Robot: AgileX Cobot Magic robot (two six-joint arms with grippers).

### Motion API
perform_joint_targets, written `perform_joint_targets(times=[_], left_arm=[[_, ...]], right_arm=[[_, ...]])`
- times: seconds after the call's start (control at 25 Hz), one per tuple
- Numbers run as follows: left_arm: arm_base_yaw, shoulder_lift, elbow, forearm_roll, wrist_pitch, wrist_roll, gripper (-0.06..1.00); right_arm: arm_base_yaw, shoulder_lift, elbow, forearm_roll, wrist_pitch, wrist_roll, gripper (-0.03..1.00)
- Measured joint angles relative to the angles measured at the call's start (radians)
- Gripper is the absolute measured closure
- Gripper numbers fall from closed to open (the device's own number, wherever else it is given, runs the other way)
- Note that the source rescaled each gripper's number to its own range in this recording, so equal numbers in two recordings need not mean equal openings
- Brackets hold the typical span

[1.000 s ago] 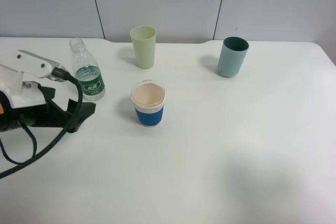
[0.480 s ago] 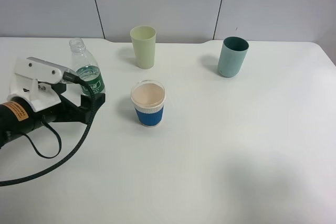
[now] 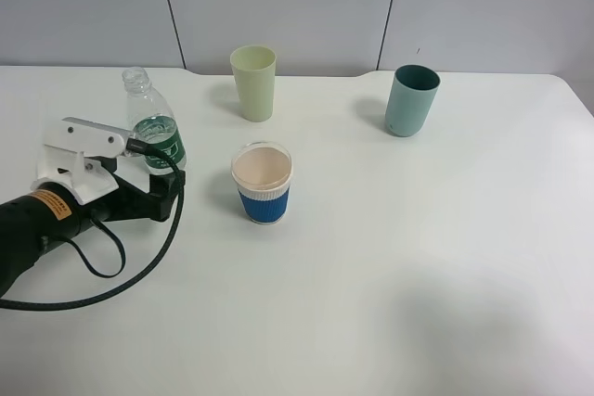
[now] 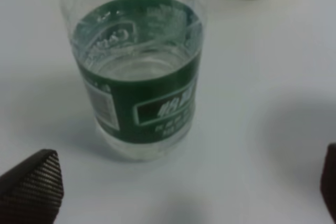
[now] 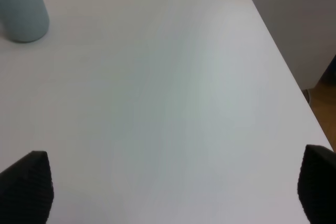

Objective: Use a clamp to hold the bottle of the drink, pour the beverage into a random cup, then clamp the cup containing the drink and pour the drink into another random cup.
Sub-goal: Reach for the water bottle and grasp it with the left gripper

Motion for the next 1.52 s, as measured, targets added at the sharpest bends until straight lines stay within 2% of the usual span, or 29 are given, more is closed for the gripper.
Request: perform_joint_targets(times=[0.24,0.48,0.68,1.0,1.24,1.28,1.32,1.36,1.44,1.48,1.52], left_arm=[[0.0,0.071,-0.071,-0.003,-0.007,0.001,-0.06],[0.0,0.126,-0.142,-0.047,-0.008,0.001,-0.06],[0.0,0.15,-0.189,-0.053,-0.008,0.001,-0.06],[0.037,0.185,-0.25,-0.014,-0.005,0.001,-0.06],[0.037,0.185,-0.251,-0.019,-0.005,0.001,-0.04],[0.037,0.185,-0.251,-0.019,-0.005,0.001,0.02],[0.037,0.185,-0.251,-0.02,-0.005,0.001,0.13],[0.037,0.185,-0.251,-0.022,-0.005,0.001,0.33],[0.037,0.185,-0.251,-0.024,-0.002,0.001,0.86],[0.037,0.185,-0.251,-0.023,0.0,0.001,0.94],[0.037,0.185,-0.251,-0.022,0.001,0.003,0.94]], right_arm=[[0.0,0.0,0.0,0.0,0.0,0.0,0.17],[0.0,0.0,0.0,0.0,0.0,0.0,0.17],[0.0,0.0,0.0,0.0,0.0,0.0,0.17],[0.0,0.0,0.0,0.0,0.0,0.0,0.17],[0.0,0.0,0.0,0.0,0.0,0.0,0.17],[0.0,0.0,0.0,0.0,0.0,0.0,0.17],[0.0,0.0,0.0,0.0,0.0,0.0,0.17],[0.0,0.0,0.0,0.0,0.0,0.0,0.17],[0.0,0.0,0.0,0.0,0.0,0.0,0.17],[0.0,0.0,0.0,0.0,0.0,0.0,0.17],[0.0,0.0,0.0,0.0,0.0,0.0,0.17]])
